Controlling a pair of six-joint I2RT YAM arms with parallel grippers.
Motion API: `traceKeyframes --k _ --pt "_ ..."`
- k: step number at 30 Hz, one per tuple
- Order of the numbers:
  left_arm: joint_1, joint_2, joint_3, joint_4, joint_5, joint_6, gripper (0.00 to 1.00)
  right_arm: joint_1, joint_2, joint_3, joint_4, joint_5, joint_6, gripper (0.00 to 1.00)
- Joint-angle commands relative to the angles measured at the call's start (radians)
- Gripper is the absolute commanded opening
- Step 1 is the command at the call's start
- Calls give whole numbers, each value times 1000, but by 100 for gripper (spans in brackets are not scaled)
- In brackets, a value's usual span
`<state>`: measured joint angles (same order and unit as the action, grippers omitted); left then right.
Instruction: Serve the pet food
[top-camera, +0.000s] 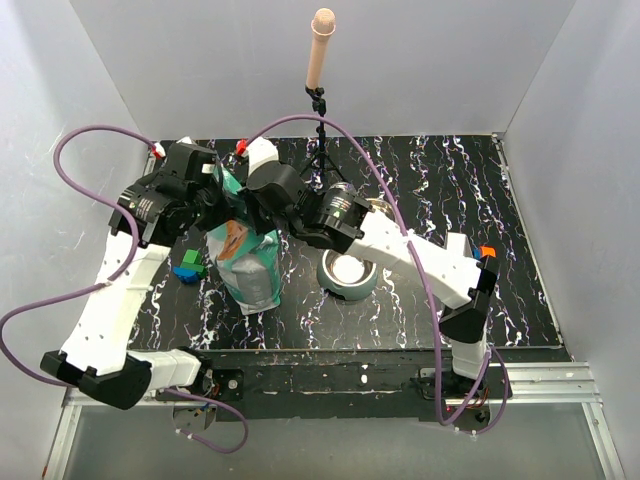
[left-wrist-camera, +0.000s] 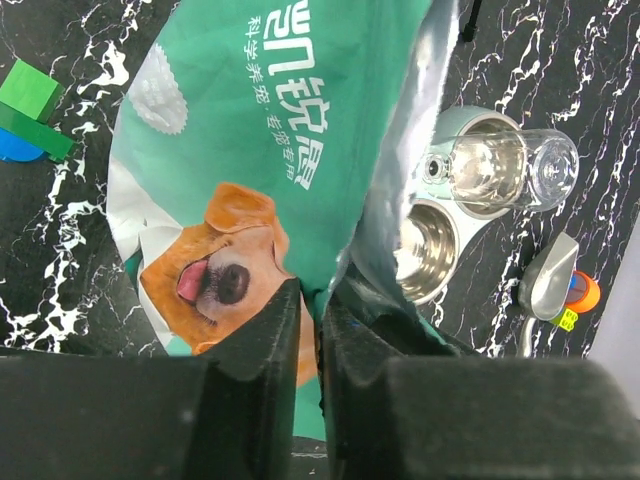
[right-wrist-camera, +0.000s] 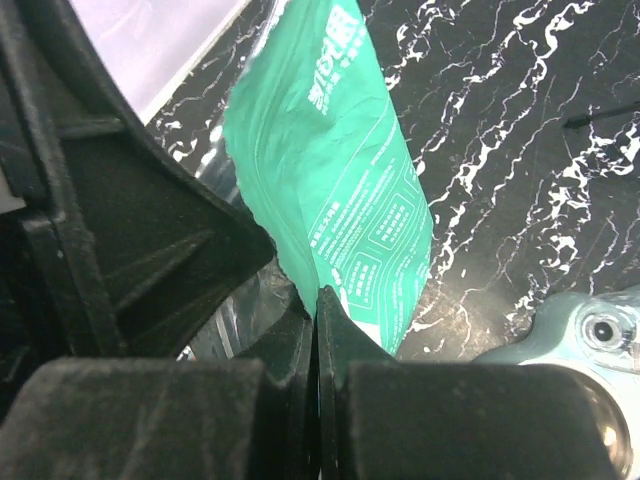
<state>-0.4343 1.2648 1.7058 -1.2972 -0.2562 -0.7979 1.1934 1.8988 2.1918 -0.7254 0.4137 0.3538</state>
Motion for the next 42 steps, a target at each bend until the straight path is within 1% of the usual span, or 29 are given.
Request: traceKeyframes --k 1,4,6,9,10,11,12,13,14,18,19,24,26,27,28,30,31,32,34,36,37,39,40,42 --pt "89 -70 -3 -163 -209 91 7 -5 -168 -43 20 89 -6 1" --pt "91 -120 17 -171 -230 108 5 -14 -184 -67 21 88 -13 1" --pt "91 -146 17 -143 -216 129 4 -14 -191 -82 26 74 -13 1" --pt "91 -147 6 -113 -198 149 3 -14 -202 -86 27 54 -15 1" --pt "91 -137 6 -113 -201 146 6 -15 -205 -83 24 42 -18 1" --pt "91 -122 6 -116 -209 134 11 -14 -207 -81 23 25 -19 1" --pt "91 -105 3 -111 -215 126 19 -14 -207 -78 21 8 -21 1" --pt "91 -88 0 -108 -225 114 30 -14 -208 -78 18 -7 -19 1" --pt "91 -67 0 -109 -236 99 33 -14 -210 -79 18 -24 -16 1" --pt "92 5 24 -106 -250 77 40 -9 -214 -87 9 -49 -16 1" --pt "94 14 34 -106 -244 77 41 -9 -216 -92 11 -55 -15 1" --pt "97 4 14 -62 -131 94 42 -9 -205 -84 6 -78 -26 1" --pt "97 5 17 -73 -104 85 42 -9 -199 -73 7 -84 -29 1" --pt "98 5 20 -68 -75 97 37 -9 -196 -70 7 -88 -30 1" --pt "98 1 20 -47 -49 121 31 -8 -190 -64 6 -92 -33 1" --pt "98 -5 26 -24 -22 137 14 -9 -185 -55 3 -105 -36 1" --pt "100 -5 35 -19 -14 141 8 -9 -184 -52 3 -111 -35 1" --pt "100 -2 49 -19 -6 146 4 -9 -182 -50 3 -116 -35 1" --pt "101 13 106 -49 -3 147 1 -8 -179 -44 3 -119 -39 1" --pt "101 30 162 -114 -23 112 0 -9 -175 -35 1 -122 -44 1" --pt "101 37 187 -143 -31 86 2 -9 -172 -27 0 -127 -49 1" --pt "101 44 209 -201 -44 16 35 -9 -162 -14 -2 -134 -52 1" --pt "101 41 209 -209 -40 -13 44 -9 -162 -10 -2 -135 -53 1" --pt "101 41 206 -212 -25 -52 52 -9 -159 -9 0 -135 -53 1"
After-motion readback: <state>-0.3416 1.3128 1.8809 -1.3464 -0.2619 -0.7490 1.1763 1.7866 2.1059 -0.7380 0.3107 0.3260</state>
